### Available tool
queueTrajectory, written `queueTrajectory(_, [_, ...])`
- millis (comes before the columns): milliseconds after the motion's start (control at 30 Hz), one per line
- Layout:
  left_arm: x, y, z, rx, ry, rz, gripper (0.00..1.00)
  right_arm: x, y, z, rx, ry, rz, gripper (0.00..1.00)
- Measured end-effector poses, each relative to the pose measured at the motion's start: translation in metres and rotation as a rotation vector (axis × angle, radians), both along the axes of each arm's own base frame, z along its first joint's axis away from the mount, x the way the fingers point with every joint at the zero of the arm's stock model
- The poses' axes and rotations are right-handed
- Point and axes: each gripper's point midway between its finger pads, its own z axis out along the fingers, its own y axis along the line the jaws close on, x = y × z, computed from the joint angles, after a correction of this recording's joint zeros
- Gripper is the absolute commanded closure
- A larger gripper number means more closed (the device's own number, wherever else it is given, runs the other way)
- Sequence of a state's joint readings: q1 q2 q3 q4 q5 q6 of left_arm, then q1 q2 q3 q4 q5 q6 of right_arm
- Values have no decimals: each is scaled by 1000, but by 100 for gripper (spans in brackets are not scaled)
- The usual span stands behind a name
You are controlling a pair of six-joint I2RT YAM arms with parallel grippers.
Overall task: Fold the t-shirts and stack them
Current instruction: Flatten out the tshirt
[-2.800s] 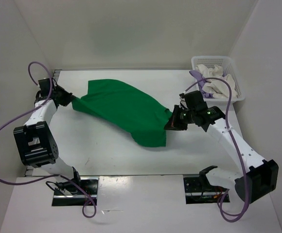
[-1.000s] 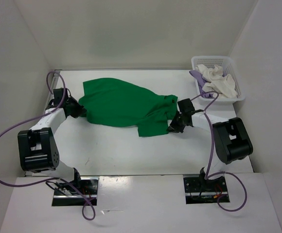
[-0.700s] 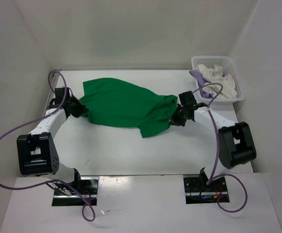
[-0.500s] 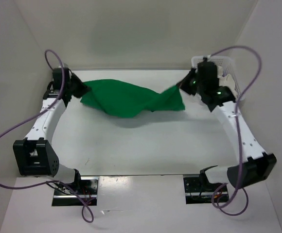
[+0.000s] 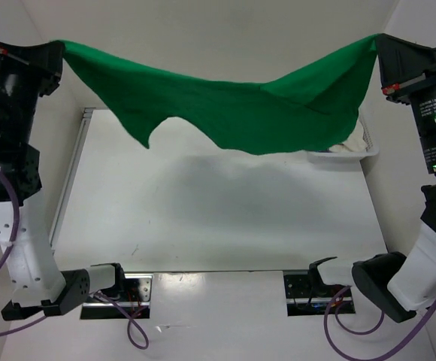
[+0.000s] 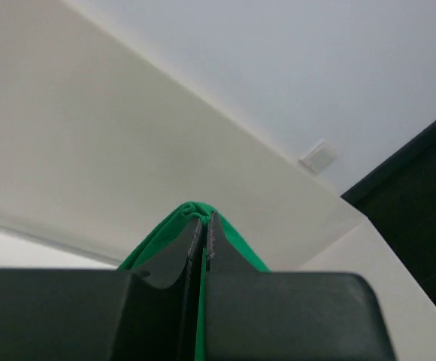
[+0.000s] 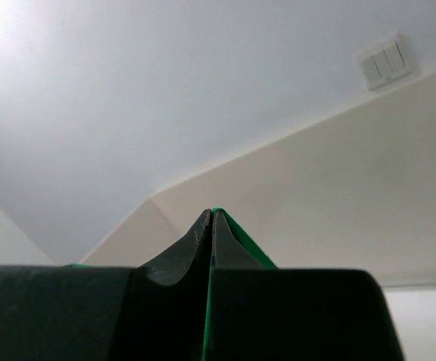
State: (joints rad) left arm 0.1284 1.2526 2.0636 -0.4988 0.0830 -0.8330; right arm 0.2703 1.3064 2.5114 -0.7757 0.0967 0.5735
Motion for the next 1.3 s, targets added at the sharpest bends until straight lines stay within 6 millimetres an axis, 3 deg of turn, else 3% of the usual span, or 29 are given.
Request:
queueTrajectory(67, [-11,0,15,16,-38,12,100,-3,1,7,-3,-21,6,100])
queueTrajectory(133, [-14,1,17,21,-47,18,100,8,4,7,-14,-19,7,100])
queueTrajectory(200, [0,4,1,16,-11,24,100,37,11,-4,-41,25,7,100])
queueTrajectory(267, [30,8,-36,5,82,22,100,82,19,-29,-78,107,5,100])
queueTrajectory(367, [89,16,-113,-18,273,16,100,160,29,-85,-137,267,4,100])
queueTrajectory(467, [148,24,-207,-46,492,14,100,249,47,-170,-194,465,22,100])
queueTrajectory(500, [165,26,-242,-57,575,14,100,280,53,-211,-215,555,28,100])
queueTrajectory(567, [185,29,-285,-70,670,12,100,325,61,-269,-239,665,36,100])
queueTrajectory(600, [194,30,-306,-77,713,9,100,336,63,-285,-245,689,39,100])
queueTrajectory(667, [201,30,-323,-84,760,5,100,357,67,-325,-258,757,43,100])
queueTrajectory(700, [207,31,-320,-85,755,2,100,363,68,-341,-264,789,44,100])
queueTrajectory(733, [212,32,-314,-84,739,1,100,365,68,-344,-264,794,42,100])
queueTrajectory(800, [222,36,-287,-87,676,-9,100,365,68,-332,-258,764,37,100])
queueTrajectory(933, [224,57,-210,-95,487,9,100,345,64,-246,-218,556,24,100])
queueTrajectory(1033, [214,79,-160,-98,362,43,100,301,55,-151,-175,329,9,100])
queueTrajectory(1133, [201,91,-131,-87,282,65,100,248,45,-81,-144,162,1,100])
queueTrajectory(1200, [195,88,-123,-79,254,57,100,218,40,-55,-133,99,-2,100])
queueTrajectory(1267, [191,83,-127,-77,251,42,100,210,38,-57,-134,104,-4,100])
queueTrajectory(1300, [190,80,-134,-78,262,35,100,212,37,-70,-141,135,-9,100])
